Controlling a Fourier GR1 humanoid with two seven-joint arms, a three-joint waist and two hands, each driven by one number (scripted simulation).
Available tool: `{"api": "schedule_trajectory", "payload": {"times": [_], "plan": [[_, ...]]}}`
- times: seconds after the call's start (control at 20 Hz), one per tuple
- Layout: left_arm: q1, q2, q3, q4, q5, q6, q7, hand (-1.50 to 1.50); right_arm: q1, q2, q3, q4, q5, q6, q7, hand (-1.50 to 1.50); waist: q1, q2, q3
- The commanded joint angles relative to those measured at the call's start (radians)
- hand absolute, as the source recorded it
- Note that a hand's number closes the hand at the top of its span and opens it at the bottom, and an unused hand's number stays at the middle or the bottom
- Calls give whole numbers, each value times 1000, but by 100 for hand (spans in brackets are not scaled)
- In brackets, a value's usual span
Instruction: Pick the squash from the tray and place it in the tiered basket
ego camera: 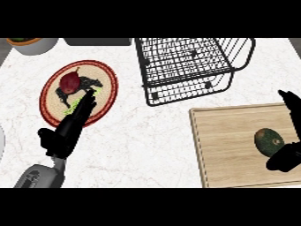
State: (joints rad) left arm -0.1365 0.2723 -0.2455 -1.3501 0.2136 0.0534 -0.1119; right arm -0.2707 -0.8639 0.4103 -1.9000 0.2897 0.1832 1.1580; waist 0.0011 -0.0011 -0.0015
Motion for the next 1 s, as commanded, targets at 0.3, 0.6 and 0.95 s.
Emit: {"api": "schedule_trajectory", "payload": {"times": [0.3, 0.6, 0.95], "plan": [[2, -23, 16, 1, -31, -10, 8, 0, 70, 188, 35, 151, 168, -51, 44, -150, 2, 2, 1], [-42, -26, 57, 32, -23, -36, 28, 0, 130, 167, -54, 136, 168, 11, 49, -150, -8, 0, 1], [-21, -69, 73, 76, -76, -46, -42, 0, 154, 264, -106, 217, 248, 24, -44, -150, -3, 2, 1]]}}
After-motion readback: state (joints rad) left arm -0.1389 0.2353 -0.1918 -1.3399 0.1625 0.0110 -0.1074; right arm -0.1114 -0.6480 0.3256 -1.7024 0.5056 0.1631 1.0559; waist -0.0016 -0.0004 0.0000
